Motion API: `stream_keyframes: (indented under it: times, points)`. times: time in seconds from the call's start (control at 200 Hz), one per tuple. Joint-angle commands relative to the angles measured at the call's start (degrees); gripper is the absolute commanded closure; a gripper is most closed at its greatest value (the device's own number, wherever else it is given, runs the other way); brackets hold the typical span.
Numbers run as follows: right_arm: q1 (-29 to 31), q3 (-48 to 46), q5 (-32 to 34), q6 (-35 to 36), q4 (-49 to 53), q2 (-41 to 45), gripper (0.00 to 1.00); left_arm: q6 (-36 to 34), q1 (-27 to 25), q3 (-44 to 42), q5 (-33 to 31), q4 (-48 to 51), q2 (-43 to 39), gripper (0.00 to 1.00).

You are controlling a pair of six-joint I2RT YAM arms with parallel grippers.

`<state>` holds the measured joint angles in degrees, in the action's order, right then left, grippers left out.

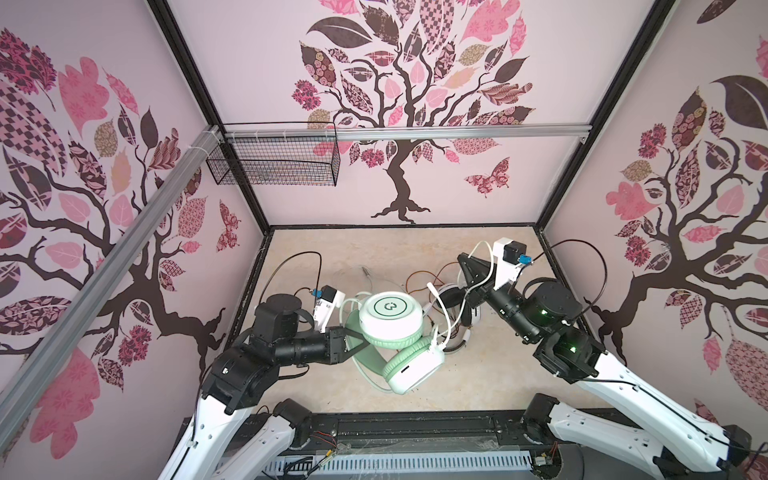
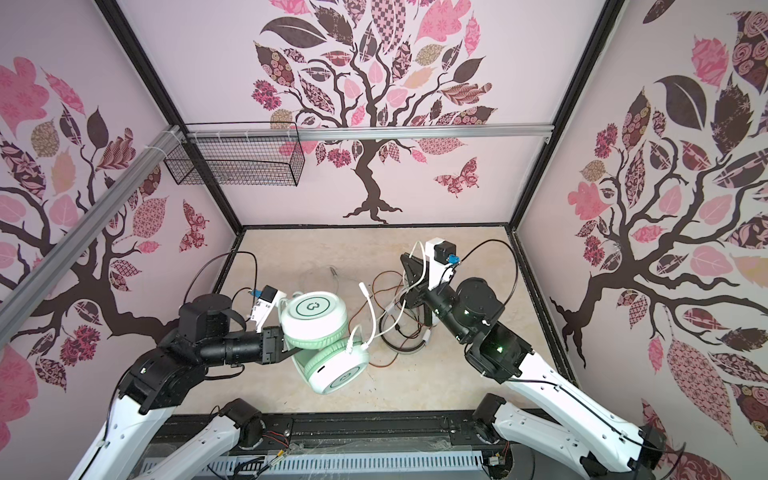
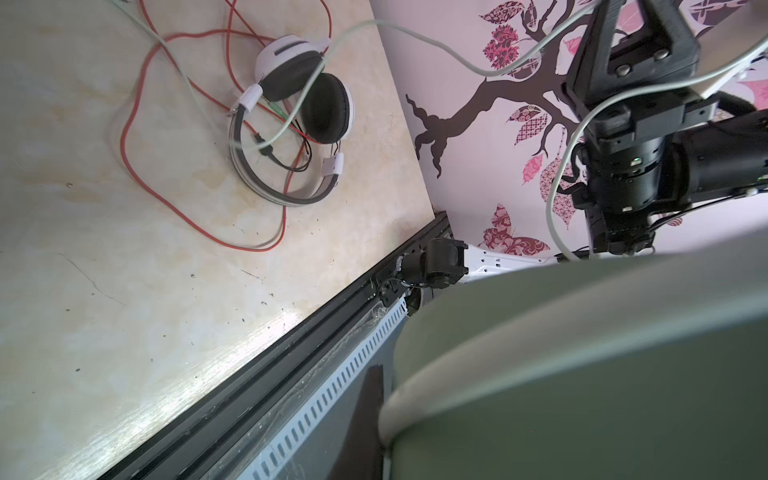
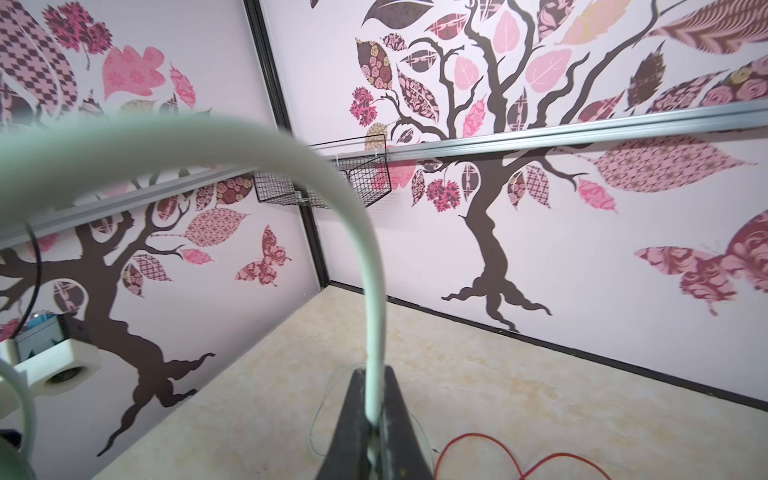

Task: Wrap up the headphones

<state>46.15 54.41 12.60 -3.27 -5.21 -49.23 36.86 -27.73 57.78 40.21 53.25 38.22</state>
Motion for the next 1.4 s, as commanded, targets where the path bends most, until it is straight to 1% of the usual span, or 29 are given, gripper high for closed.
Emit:
stream_keyframes:
  times: [0.0, 0.105, 0.205, 0.285, 0.35, 0.4, 0.46, 0.55, 0.625, 0.68, 0.75, 0.81, 0.89, 0.945, 1.06, 1.18, 1.24, 1.295, 1.34, 1.395]
  points:
    - [0.2, 1.9, 3.5, 5.7, 10.5, -2.2, 1.00, 3.7, 0.2, -3.1, 7.6, -11.0, -2.6, 1.00]
    - [0.2, 0.7, 0.9, 4.0, 10.0, -2.8, 1.00, 7.6, 0.2, -4.5, 11.1, -16.0, -2.8, 1.00]
    - [0.1, -0.5, -2.3, 2.9, 10.0, -4.4, 1.00, 14.1, 0.2, -6.7, 16.0, -25.0, -2.8, 1.00]
    - [0.2, -0.8, -4.8, 2.7, 10.7, -5.6, 1.00, 17.6, 0.2, -7.6, 17.3, -29.1, -2.5, 1.00]
    - [0.2, -1.4, -8.7, 2.7, 10.4, -6.0, 1.00, 19.2, 0.2, -7.7, 18.0, -30.9, -2.0, 1.00]
    - [0.3, -2.4, -11.5, 2.6, 9.8, -6.0, 1.00, 20.6, 0.2, -7.8, 18.1, -32.6, -1.8, 1.00]
    - [0.2, -4.0, -12.7, 1.8, 9.2, -6.2, 1.00, 20.8, 0.2, -7.3, 17.7, -33.1, -1.5, 1.00]
    - [0.2, -6.6, -13.0, 0.4, 9.2, -6.5, 1.00, 16.7, 0.2, -4.7, 15.4, -27.4, -0.4, 1.00]
    - [0.2, -9.8, -15.1, -1.9, 7.7, -6.2, 1.00, 14.4, 0.2, -3.6, 13.5, -24.0, 0.5, 1.00]
    - [0.2, -12.5, -17.2, -4.4, 5.6, -5.8, 1.00, 15.6, 0.2, -4.2, 13.2, -25.1, 1.0, 1.00]
    - [0.7, -15.6, -19.5, -7.5, 2.6, -6.0, 1.00, 19.2, 0.2, -5.8, 12.8, -29.3, 1.5, 1.00]
    - [2.5, -17.2, -19.1, -9.0, 1.0, -6.5, 1.00, 21.7, 0.2, -6.6, 11.3, -32.0, 1.8, 1.00]
    - [6.4, -17.4, -16.1, -9.1, 0.6, -7.6, 1.00, 22.6, 0.2, -6.0, 8.1, -32.4, 2.5, 1.00]
    - [8.6, -16.8, -14.7, -9.0, 1.1, -8.3, 1.00, 21.2, 0.2, -4.7, 5.5, -29.7, 3.3, 1.00]
    - [10.3, -15.4, -14.5, -10.9, 3.4, -8.0, 1.00, 14.9, 0.2, 0.9, -5.1, -16.7, 5.5, 1.00]
    - [12.1, -15.6, -13.4, -12.4, 6.5, -5.2, 1.00, 11.7, 0.2, 5.7, -19.4, -7.4, 7.7, 1.00]
    - [12.5, -15.6, -13.4, -12.9, 8.6, -3.7, 1.00, 10.3, 0.3, 7.7, -26.7, -4.3, 8.8, 1.00]
    - [12.8, -15.8, -13.5, -13.3, 10.6, -2.4, 1.00, 8.9, 0.2, 9.3, -32.0, -2.4, 10.2, 1.00]
    - [12.9, -16.0, -13.6, -13.8, 12.4, -1.4, 1.00, 8.5, 0.2, 10.3, -35.5, -1.6, 11.5, 1.00]
    - [12.9, -16.0, -13.6, -14.4, 14.5, -0.3, 1.00, 8.2, 0.2, 11.3, -38.1, -1.6, 13.0, 1.00]
